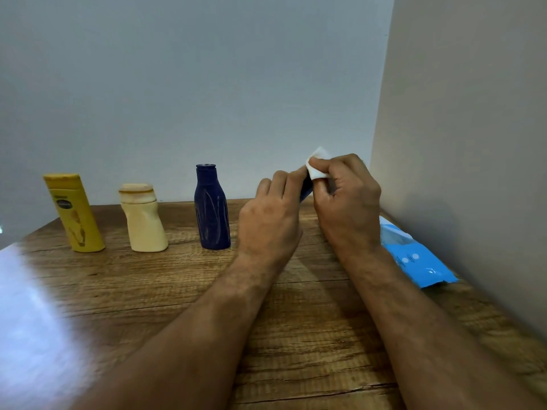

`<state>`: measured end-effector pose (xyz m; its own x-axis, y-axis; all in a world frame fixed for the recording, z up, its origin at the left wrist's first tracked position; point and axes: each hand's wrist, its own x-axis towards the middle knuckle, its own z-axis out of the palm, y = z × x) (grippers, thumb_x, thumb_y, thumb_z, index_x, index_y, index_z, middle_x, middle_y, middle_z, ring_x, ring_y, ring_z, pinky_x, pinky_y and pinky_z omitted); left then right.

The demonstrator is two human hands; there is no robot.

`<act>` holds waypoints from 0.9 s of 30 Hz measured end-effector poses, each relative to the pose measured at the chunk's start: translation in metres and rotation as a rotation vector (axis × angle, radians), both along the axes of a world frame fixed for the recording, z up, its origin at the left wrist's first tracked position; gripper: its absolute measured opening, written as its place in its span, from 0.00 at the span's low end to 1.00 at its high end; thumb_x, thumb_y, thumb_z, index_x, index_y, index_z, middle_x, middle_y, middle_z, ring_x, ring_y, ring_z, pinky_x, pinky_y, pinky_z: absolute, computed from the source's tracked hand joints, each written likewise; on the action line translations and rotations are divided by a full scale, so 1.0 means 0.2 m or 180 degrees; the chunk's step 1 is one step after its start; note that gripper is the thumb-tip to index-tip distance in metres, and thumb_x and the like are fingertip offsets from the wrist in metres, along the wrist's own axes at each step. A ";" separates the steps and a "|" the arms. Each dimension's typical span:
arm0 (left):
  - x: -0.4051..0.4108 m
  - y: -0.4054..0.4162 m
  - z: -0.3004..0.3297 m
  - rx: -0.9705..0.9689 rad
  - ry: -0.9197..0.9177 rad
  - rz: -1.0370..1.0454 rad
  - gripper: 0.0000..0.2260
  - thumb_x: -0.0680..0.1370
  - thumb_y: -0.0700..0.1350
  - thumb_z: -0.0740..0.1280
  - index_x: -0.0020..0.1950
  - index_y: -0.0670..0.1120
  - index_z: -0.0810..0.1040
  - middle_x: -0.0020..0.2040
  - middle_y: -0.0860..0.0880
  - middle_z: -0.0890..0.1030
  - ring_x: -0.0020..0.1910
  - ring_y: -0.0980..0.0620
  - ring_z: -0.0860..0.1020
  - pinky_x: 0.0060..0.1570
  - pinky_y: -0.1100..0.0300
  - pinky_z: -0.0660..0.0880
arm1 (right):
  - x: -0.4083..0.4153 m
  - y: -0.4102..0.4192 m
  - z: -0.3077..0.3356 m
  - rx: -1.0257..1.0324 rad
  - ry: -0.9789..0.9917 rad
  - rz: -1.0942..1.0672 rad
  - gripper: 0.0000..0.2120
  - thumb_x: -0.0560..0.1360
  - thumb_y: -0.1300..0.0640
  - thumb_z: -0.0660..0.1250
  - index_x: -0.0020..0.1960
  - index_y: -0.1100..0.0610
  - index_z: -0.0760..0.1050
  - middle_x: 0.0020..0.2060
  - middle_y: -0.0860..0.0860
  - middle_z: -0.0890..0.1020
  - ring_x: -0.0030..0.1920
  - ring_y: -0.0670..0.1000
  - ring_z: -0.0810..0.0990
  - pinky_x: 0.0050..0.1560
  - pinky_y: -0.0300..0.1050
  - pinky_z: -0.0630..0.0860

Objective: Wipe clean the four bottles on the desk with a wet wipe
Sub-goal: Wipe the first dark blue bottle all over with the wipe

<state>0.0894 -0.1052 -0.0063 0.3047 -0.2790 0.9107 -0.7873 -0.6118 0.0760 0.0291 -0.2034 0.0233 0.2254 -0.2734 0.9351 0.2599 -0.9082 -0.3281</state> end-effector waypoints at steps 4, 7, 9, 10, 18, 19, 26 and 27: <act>-0.02 -0.02 -0.01 -0.0215 0.0406 -0.0118 0.32 0.69 0.38 0.75 0.68 0.52 0.65 0.56 0.50 0.77 0.49 0.50 0.77 0.32 0.55 0.74 | 0.01 -0.02 0.00 0.0141 -0.0025 0.0000 0.09 0.73 0.64 0.68 0.52 0.60 0.82 0.46 0.53 0.82 0.46 0.48 0.80 0.49 0.23 0.69; -0.02 -0.01 0.00 -0.0513 0.0759 -0.0345 0.34 0.70 0.41 0.75 0.69 0.55 0.61 0.60 0.51 0.76 0.53 0.51 0.77 0.42 0.55 0.76 | 0.02 -0.04 -0.01 0.0489 -0.0060 0.0152 0.08 0.74 0.63 0.69 0.52 0.58 0.82 0.47 0.51 0.84 0.47 0.46 0.81 0.50 0.32 0.76; -0.03 0.00 0.00 -0.0495 0.0832 -0.0443 0.34 0.70 0.41 0.74 0.69 0.55 0.59 0.62 0.50 0.75 0.53 0.50 0.78 0.43 0.53 0.77 | 0.02 -0.05 -0.01 0.0549 -0.0066 0.0250 0.08 0.74 0.62 0.69 0.52 0.58 0.82 0.47 0.50 0.84 0.47 0.46 0.81 0.49 0.33 0.77; -0.03 0.01 0.00 -0.0406 0.0808 -0.0426 0.34 0.70 0.40 0.74 0.70 0.55 0.60 0.61 0.50 0.75 0.53 0.50 0.78 0.43 0.51 0.78 | 0.02 -0.04 -0.01 0.0511 -0.0086 0.0280 0.08 0.74 0.63 0.69 0.52 0.58 0.82 0.46 0.50 0.84 0.47 0.46 0.80 0.48 0.31 0.75; -0.01 -0.01 0.00 -0.0056 0.0238 0.0010 0.31 0.68 0.37 0.75 0.66 0.51 0.65 0.54 0.48 0.77 0.47 0.49 0.77 0.30 0.55 0.76 | 0.01 0.00 0.00 0.0276 -0.0038 0.0103 0.10 0.73 0.65 0.68 0.52 0.59 0.83 0.46 0.53 0.83 0.46 0.46 0.79 0.48 0.22 0.69; -0.01 -0.01 0.00 -0.0239 0.0442 -0.0089 0.32 0.70 0.39 0.75 0.67 0.52 0.64 0.57 0.49 0.77 0.50 0.49 0.78 0.34 0.53 0.77 | 0.01 0.00 0.00 0.0326 -0.0026 0.0139 0.10 0.72 0.66 0.69 0.51 0.59 0.83 0.46 0.52 0.83 0.46 0.46 0.80 0.48 0.22 0.69; -0.02 0.01 -0.01 -0.0242 0.0734 -0.0307 0.33 0.71 0.41 0.73 0.69 0.55 0.59 0.61 0.51 0.74 0.55 0.50 0.78 0.42 0.51 0.77 | 0.02 -0.01 0.01 0.0314 -0.0061 0.0347 0.10 0.72 0.66 0.70 0.51 0.58 0.84 0.44 0.51 0.83 0.44 0.44 0.79 0.47 0.24 0.70; -0.02 0.01 -0.01 -0.0205 0.0674 -0.0265 0.32 0.71 0.42 0.74 0.69 0.55 0.59 0.61 0.51 0.74 0.54 0.50 0.78 0.41 0.52 0.77 | 0.01 0.00 0.01 0.0270 -0.0057 0.0347 0.11 0.71 0.66 0.69 0.51 0.58 0.84 0.44 0.51 0.82 0.44 0.44 0.79 0.47 0.23 0.70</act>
